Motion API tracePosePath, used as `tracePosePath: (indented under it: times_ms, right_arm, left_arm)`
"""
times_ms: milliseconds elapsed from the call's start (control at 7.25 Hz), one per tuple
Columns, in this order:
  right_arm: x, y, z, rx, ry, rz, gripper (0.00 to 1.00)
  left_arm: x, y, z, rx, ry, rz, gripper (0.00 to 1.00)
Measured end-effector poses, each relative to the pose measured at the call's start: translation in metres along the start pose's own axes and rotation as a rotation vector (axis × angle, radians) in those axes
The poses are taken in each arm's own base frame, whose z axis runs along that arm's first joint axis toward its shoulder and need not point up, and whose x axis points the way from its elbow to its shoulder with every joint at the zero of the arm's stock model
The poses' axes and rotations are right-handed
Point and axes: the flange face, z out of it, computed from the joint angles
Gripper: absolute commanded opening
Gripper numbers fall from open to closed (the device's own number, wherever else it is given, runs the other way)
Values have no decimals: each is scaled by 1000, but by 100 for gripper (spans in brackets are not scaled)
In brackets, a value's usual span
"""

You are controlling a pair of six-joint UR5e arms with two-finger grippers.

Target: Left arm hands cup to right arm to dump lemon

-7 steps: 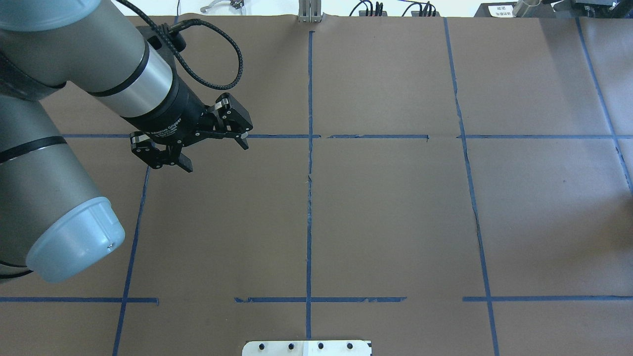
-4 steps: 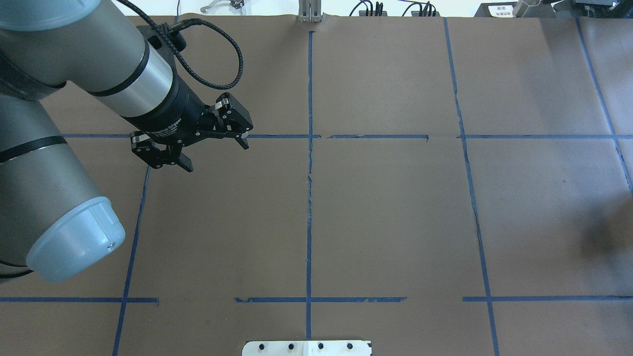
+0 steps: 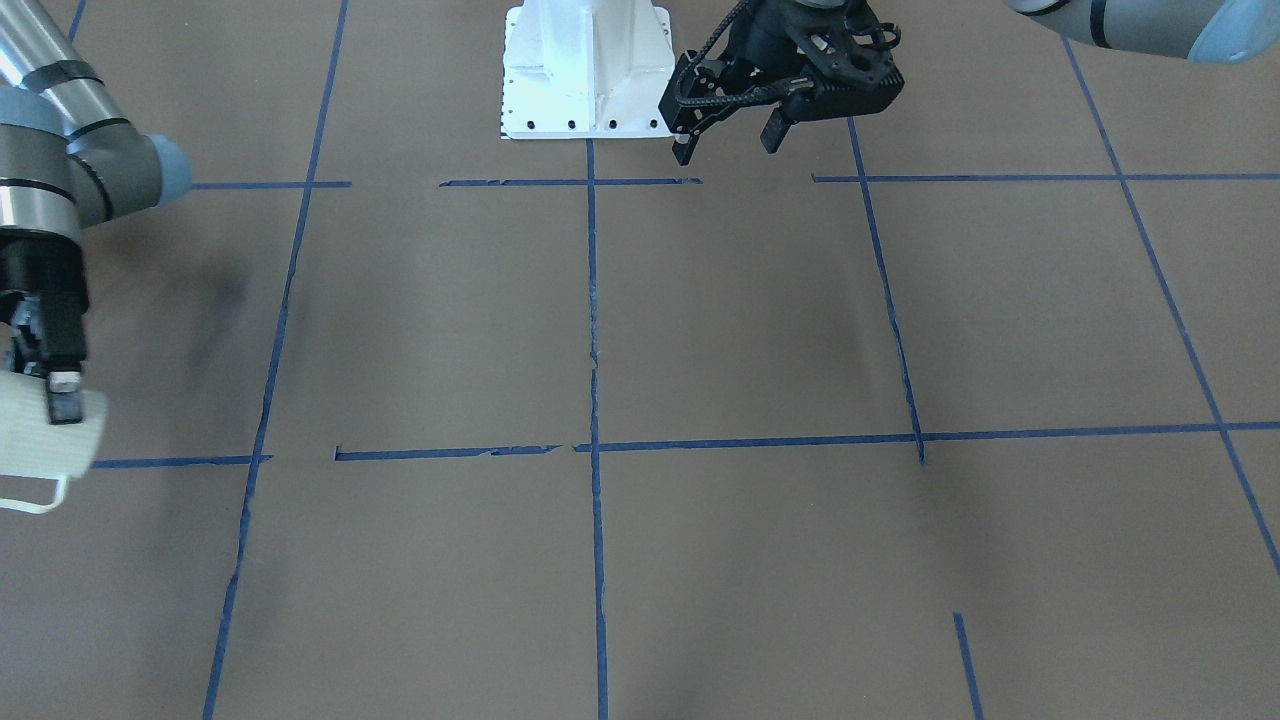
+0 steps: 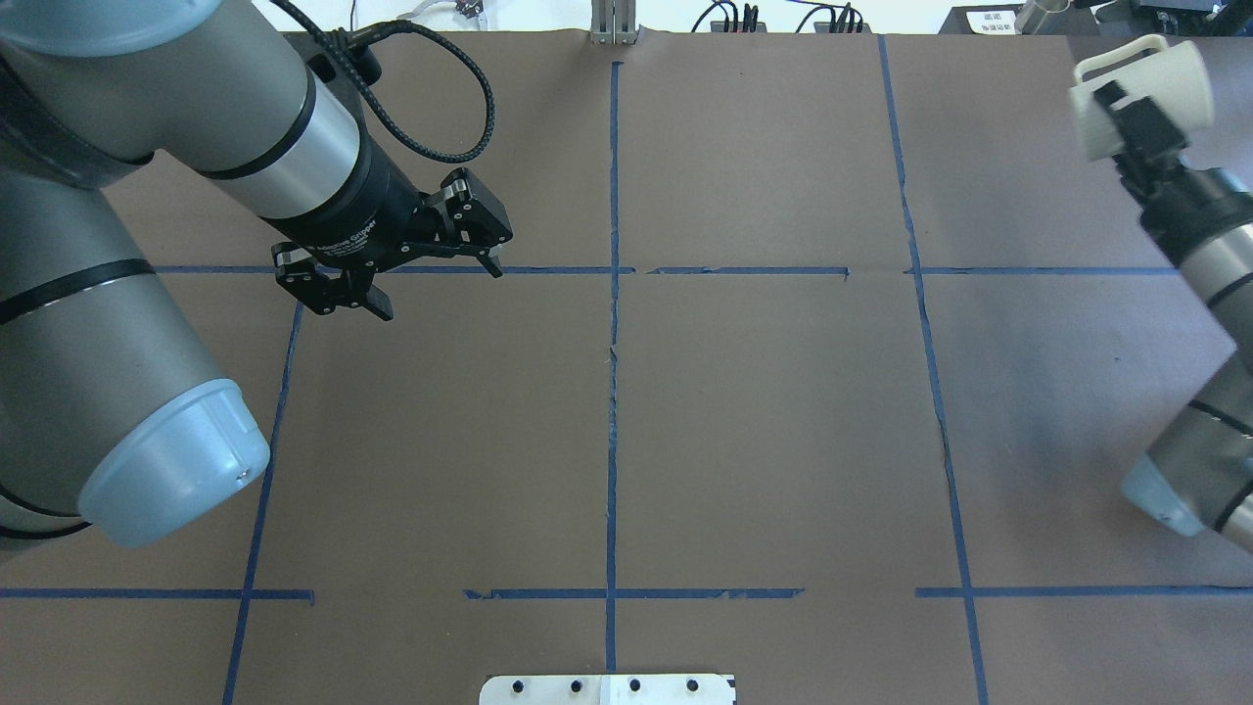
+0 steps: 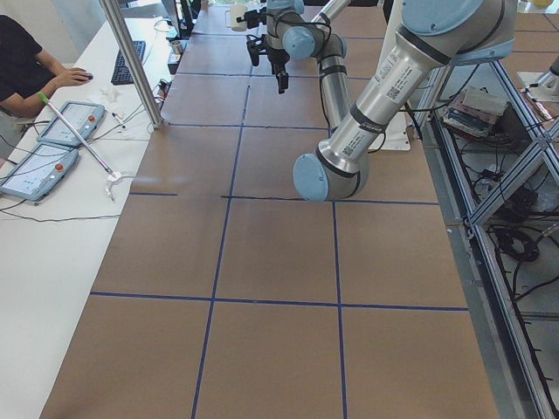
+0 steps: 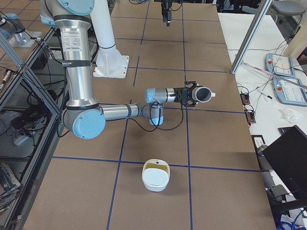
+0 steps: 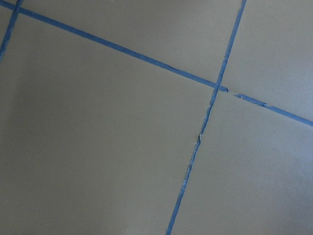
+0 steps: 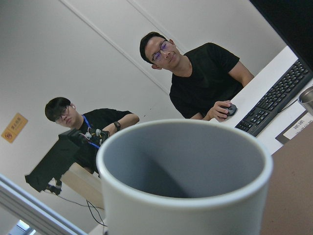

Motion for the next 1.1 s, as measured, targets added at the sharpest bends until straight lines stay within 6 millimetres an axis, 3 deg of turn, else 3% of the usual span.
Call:
tracePosePath:
  times_ms: [138,276,552,690,1103]
  right_arm:
    - [-52,48,16,-23,56,-149,2]
    - [-105,82,25,-55,83,-253,3]
    - [-193,151,20,-119,60,-465,3]
    - [-227,176,16,-135,58,-535,4]
    - [-282,222,-4,-141,51,-649,8]
  left_arm:
    - [15,-5,2,21,7,6,100]
    - [30,-12,6,40,17,12,100]
    - [75,-34,28,60,33,19,100]
    - [98,-43,35,64,30,16,100]
    - [148,-60,39,66,1,-2,98]
